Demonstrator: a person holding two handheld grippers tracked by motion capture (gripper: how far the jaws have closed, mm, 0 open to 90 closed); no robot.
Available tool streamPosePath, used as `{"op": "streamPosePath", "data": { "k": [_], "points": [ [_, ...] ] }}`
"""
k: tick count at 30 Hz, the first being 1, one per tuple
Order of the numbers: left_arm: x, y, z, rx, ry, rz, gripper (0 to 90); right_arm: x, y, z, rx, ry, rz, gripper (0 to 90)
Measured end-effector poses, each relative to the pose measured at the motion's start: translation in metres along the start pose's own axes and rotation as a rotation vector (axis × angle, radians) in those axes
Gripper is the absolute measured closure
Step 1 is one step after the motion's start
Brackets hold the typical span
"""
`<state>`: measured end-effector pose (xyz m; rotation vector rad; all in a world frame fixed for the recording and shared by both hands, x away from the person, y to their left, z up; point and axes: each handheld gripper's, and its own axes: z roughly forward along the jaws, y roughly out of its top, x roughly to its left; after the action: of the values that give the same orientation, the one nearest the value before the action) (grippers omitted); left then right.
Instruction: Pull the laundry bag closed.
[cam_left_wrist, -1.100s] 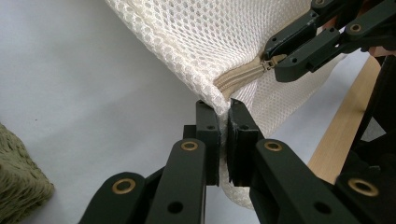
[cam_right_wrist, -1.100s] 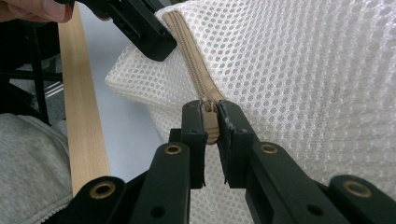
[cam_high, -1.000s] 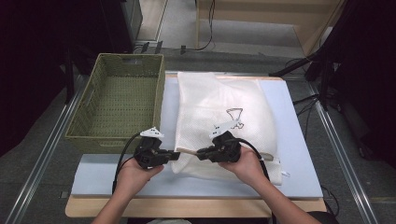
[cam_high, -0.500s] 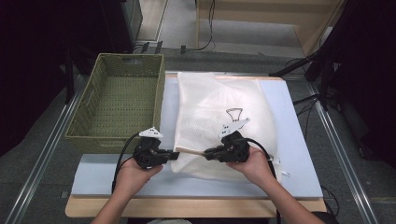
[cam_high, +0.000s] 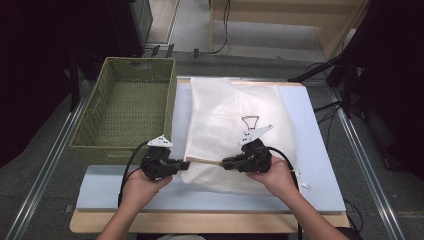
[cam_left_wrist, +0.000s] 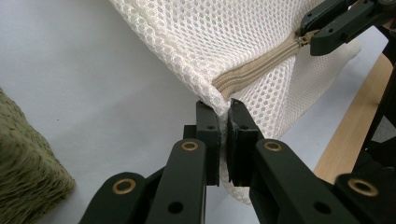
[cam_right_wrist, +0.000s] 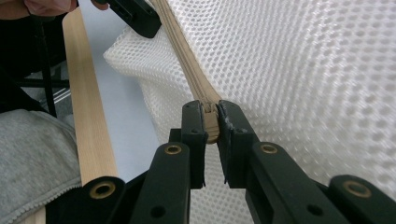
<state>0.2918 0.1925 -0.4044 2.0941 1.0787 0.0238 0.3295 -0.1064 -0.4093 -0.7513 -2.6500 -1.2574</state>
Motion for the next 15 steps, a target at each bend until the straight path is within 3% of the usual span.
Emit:
{"op": "streamPosePath", "data": {
  "k": [15],
  "points": [
    [0.0015, 0.0008, -0.0007, -0.001, -0.001, -0.007, 86.4, -0.0029, -0.0052, -0.0096, -0.004, 0.001, 0.019, 83.0]
  ]
}}
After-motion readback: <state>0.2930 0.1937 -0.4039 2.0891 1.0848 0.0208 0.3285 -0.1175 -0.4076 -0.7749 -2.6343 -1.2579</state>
